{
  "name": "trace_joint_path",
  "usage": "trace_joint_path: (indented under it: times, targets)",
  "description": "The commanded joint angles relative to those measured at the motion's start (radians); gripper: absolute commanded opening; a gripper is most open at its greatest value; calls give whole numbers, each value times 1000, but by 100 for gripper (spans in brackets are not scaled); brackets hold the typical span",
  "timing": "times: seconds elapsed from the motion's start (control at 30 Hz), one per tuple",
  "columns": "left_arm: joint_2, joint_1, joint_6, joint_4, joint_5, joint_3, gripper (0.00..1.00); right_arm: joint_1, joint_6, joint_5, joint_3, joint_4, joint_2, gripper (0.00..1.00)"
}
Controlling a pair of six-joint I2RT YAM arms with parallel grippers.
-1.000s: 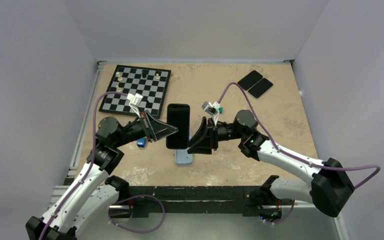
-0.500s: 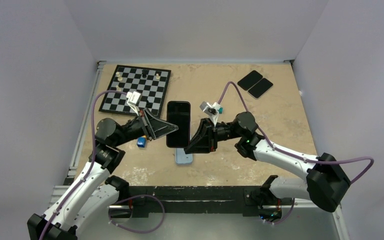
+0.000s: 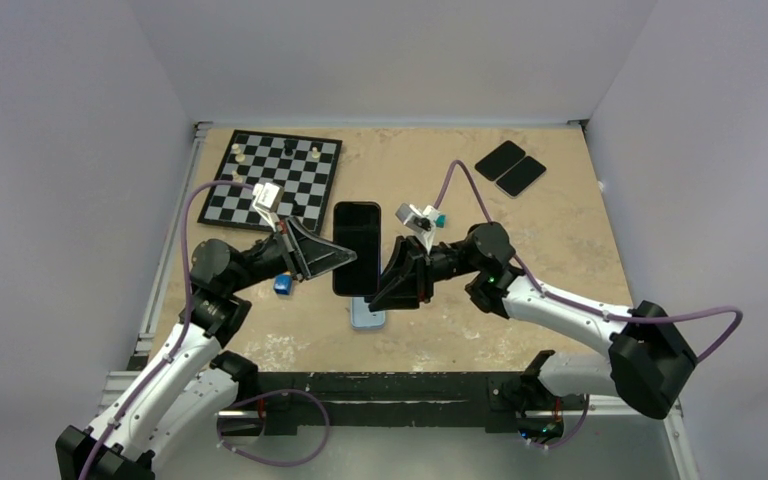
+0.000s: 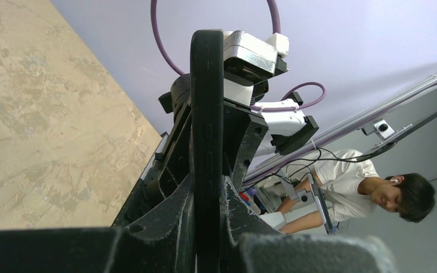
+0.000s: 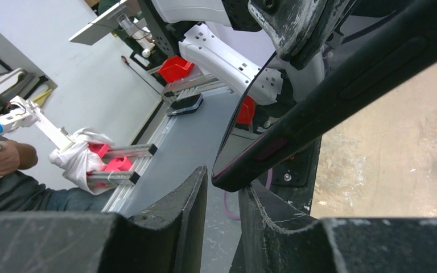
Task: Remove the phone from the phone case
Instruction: Remove the phone case from the phone.
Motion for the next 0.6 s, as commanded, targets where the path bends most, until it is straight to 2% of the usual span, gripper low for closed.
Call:
trace_joint_path:
  times: [0.0,0.13,0.2,0.23,0.33,0.5,0.57]
  targets:
    - [-6,5,-14,99,1,8,0,14,8,-19,63,68,12,31]
    - [-9,4,-15,102,1,1,0,19,10,-13,71,73,22,30]
    - [-11,4,-16,102,1,1,0,22,24,-17,76,101,35,26]
    - [-9,4,-18,106,1,1,0,22,30,-17,78,116,43,22]
    - [-6,4,-66,147,8,-5,0,25,2,-23,84,139,59,0]
    - [2,5,-255,292,18,-53,0,27,-151,-17,79,166,44,0]
    - [16,4,-358,387,19,-85,0,28,-232,-16,116,102,44,0]
